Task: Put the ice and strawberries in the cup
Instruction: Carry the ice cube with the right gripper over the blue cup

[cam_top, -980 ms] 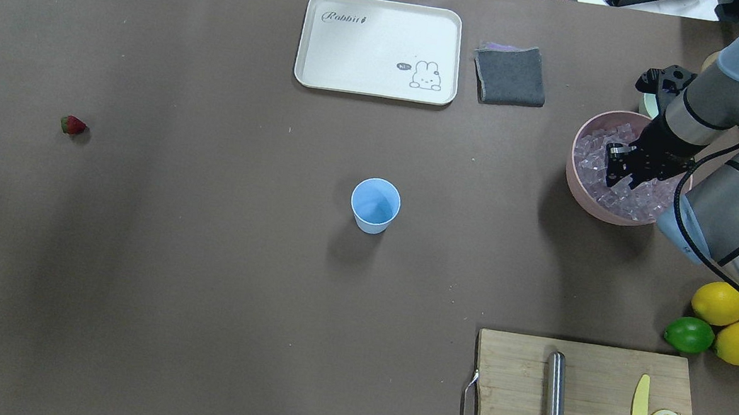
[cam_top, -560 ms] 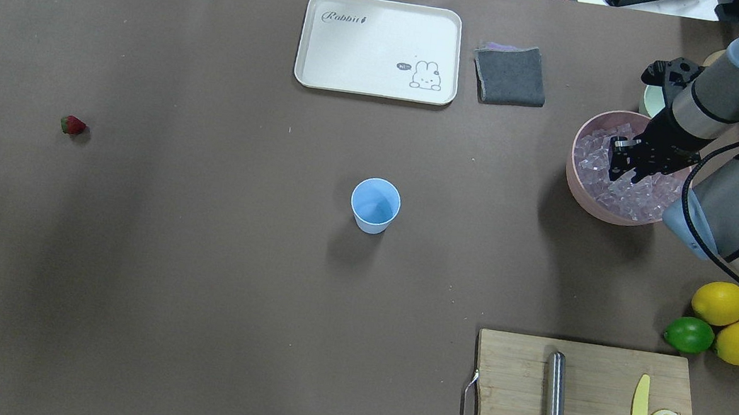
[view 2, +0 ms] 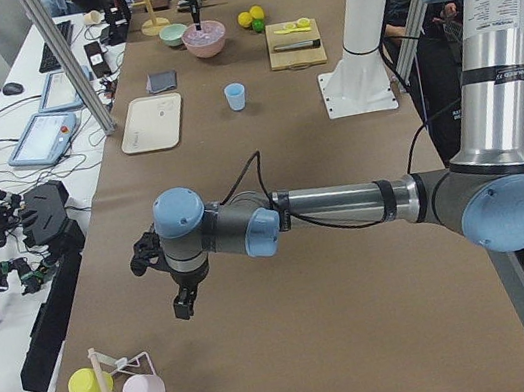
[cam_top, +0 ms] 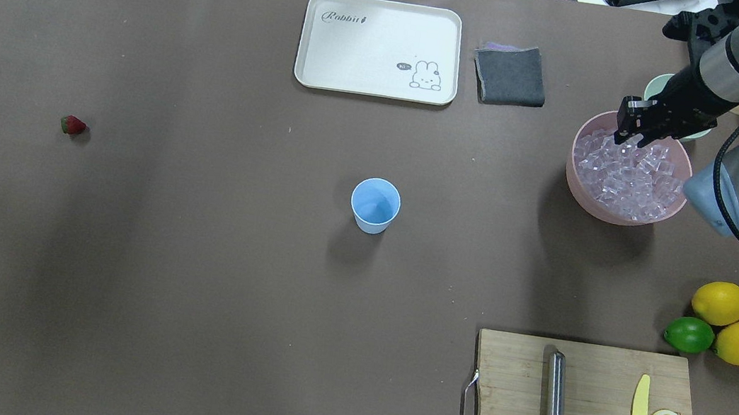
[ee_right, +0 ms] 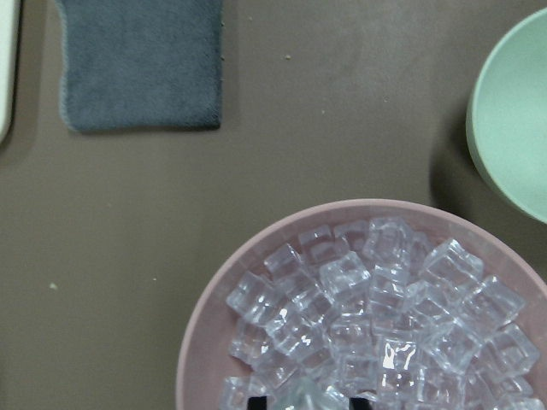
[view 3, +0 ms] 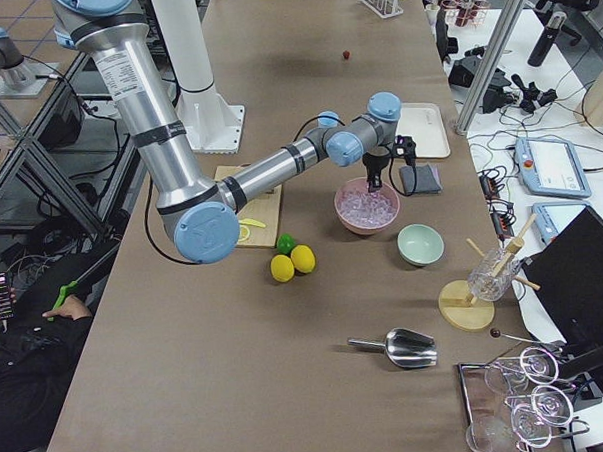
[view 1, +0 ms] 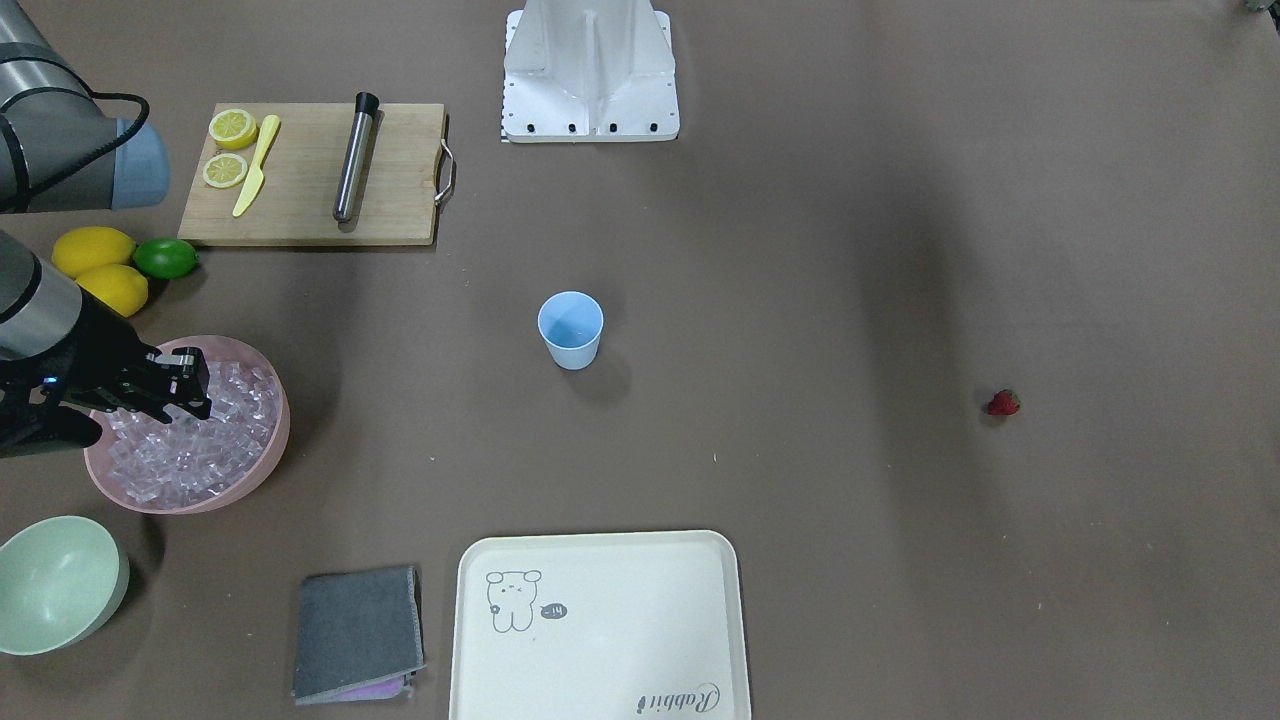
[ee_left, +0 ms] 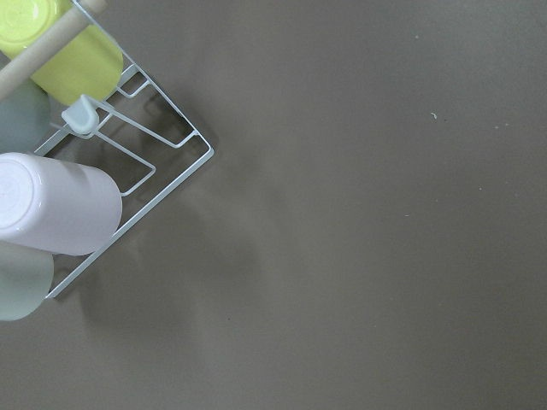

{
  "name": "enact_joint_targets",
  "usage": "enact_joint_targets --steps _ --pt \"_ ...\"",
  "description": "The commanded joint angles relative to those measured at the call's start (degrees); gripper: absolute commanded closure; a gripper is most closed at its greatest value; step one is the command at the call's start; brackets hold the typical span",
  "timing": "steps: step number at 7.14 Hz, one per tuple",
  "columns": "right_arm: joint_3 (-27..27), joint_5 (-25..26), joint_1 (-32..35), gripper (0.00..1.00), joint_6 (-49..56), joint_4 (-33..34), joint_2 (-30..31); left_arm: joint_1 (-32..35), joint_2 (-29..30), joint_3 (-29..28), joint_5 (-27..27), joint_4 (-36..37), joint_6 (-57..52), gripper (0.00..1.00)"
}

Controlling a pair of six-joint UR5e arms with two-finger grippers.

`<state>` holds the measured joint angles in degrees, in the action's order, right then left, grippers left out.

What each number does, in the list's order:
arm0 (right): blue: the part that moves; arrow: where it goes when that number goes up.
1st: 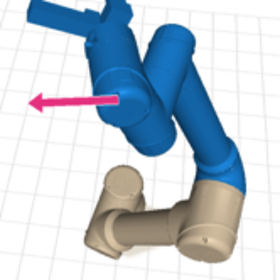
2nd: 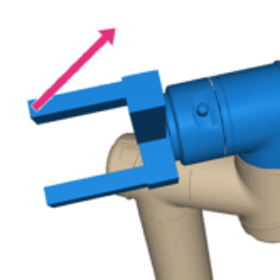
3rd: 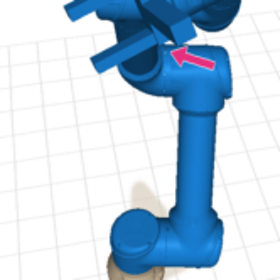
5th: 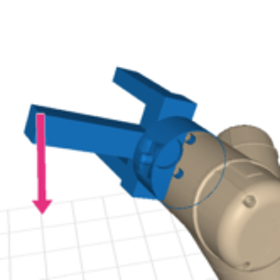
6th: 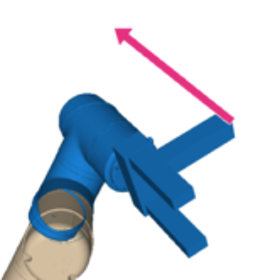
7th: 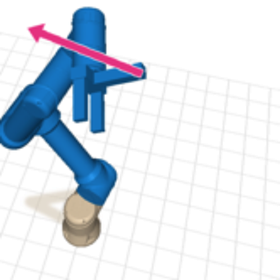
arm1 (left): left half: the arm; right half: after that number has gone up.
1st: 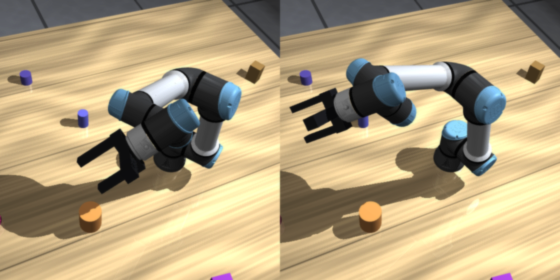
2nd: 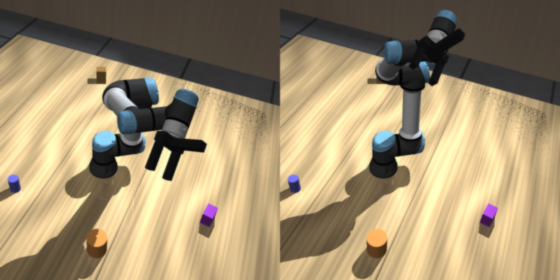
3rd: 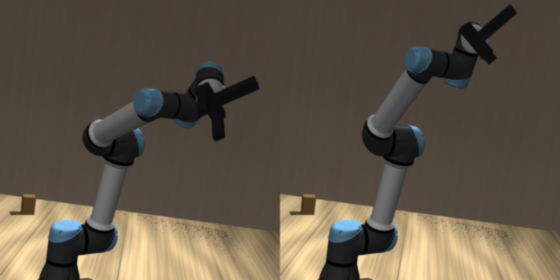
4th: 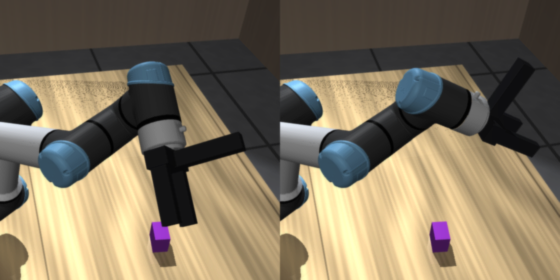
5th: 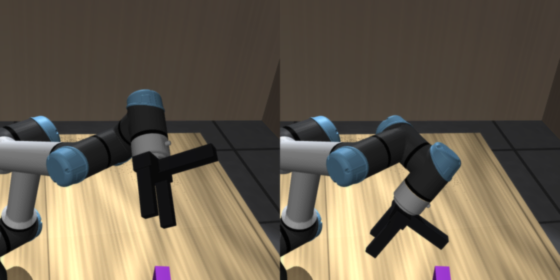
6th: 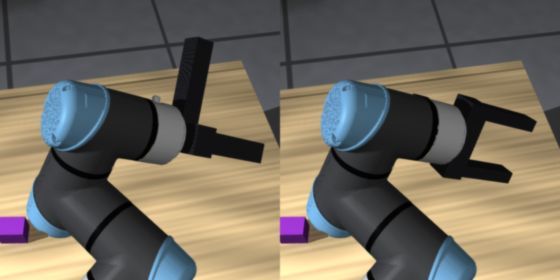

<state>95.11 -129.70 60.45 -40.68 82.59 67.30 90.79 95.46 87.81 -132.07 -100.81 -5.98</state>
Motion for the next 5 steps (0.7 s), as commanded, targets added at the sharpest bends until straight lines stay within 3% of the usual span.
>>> enact_joint_targets --steps 1,3,4,5 --pt "0.8 -1.2 -1.6 1.0 -7.9 -0.6 -6.5 0.0 0.0 -0.1 0.0 0.0 0.0 0.02" --pt "1.0 -0.7 -8.3 1.0 -18.7 -2.3 -12.7 0.0 -0.1 -0.5 0.0 0.0 -0.1 0.02" --pt "0.7 1.7 -12.5 1.0 -24.3 -7.7 -13.1 0.0 -0.2 -0.6 0.0 0.0 -0.1 0.02" --pt "0.3 7.9 -16.6 1.0 -27.8 -10.9 -13.2 0.0 -0.3 -0.8 0.0 0.0 -0.2 0.02"
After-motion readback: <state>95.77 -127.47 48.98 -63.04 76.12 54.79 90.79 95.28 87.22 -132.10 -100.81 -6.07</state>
